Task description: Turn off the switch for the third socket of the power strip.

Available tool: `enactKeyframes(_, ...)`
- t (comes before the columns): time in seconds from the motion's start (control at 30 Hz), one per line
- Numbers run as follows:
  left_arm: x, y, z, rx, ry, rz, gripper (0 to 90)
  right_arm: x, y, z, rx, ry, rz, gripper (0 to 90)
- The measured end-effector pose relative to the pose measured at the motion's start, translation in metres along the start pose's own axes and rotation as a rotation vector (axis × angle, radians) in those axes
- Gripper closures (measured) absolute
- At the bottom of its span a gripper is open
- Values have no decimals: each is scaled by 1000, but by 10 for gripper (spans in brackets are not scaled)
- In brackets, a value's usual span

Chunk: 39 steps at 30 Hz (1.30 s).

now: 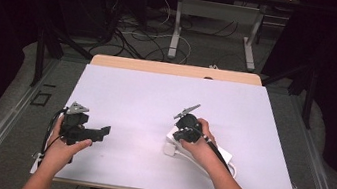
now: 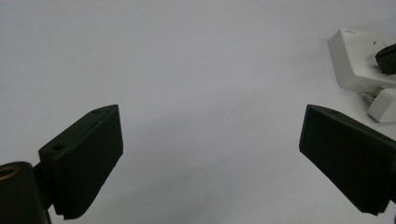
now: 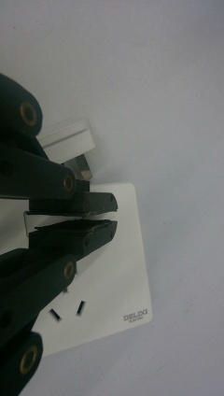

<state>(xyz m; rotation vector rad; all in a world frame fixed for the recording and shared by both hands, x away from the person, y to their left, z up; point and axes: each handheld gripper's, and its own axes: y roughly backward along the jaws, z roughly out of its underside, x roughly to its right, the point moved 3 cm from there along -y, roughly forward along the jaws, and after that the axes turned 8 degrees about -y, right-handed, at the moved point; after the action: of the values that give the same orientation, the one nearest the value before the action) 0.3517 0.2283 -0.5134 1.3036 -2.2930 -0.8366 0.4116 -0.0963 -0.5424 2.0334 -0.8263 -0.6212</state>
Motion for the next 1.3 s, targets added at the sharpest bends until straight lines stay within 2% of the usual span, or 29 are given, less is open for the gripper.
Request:
enactKeyframes(0.17, 0, 0, 0, 1, 1, 0, 62, -1, 1, -1, -6, -10, 6, 807)
enactKeyframes(0.23, 0, 0, 0, 0, 1, 0, 62, 0, 1, -3, 3, 2, 1, 784)
enactKeyframes(0.27, 0, 0, 0, 0, 1, 0, 62, -1, 2, -3, 1, -11, 2, 772)
enactKeyframes(0.3, 0, 0, 0, 1, 1, 0, 62, 0, 2, -3, 5, 1, -1, 754)
enactKeyframes(0.37, 0, 0, 0, 0, 0, -1, 62, -1, 3, -4, 4, -14, -4, 736)
enactKeyframes(0.4, 0, 0, 0, 0, -1, -1, 62, 0, 3, -5, 13, 7, -9, 726)
enactKeyframes(0.6, 0, 0, 0, 0, 0, 0, 62, 0, 3, -5, 3, 11, -12, 651)
enactKeyframes(0.63, 0, 0, 0, 0, 0, 0, 62, -1, -1, -5, 68, 0, -20, 639)
enactKeyframes(0.67, 0, 0, 0, 0, 0, 1, 62, -1, 3, -5, 0, -5, -13, 623)
enactKeyframes(0.73, 0, 0, 0, 1, 1, -1, 62, 1, 3, -5, 3, 21, -17, 595)
enactKeyframes(0.8, 0, 0, 0, 0, 0, -1, 62, 0, 4, -5, -7, 2, -7, 586)
enactKeyframes(0.83, 0, 0, 0, 0, 0, -1, 62, 2, 4, -6, -1, 14, -13, 576)
enactKeyframes(1.03, 0, 0, 0, -1, 0, 0, 62, 4, 8, -9, -9, 18, -33, 509)
enactKeyframes(1.17, 0, 0, 0, 0, 0, 1, 62, 5, 9, -11, -3, 49, -51, 494)
enactKeyframes(1.3, 0, 0, 0, 0, -1, 0, 62, 5, 10, -11, -23, 85, -40, 497)
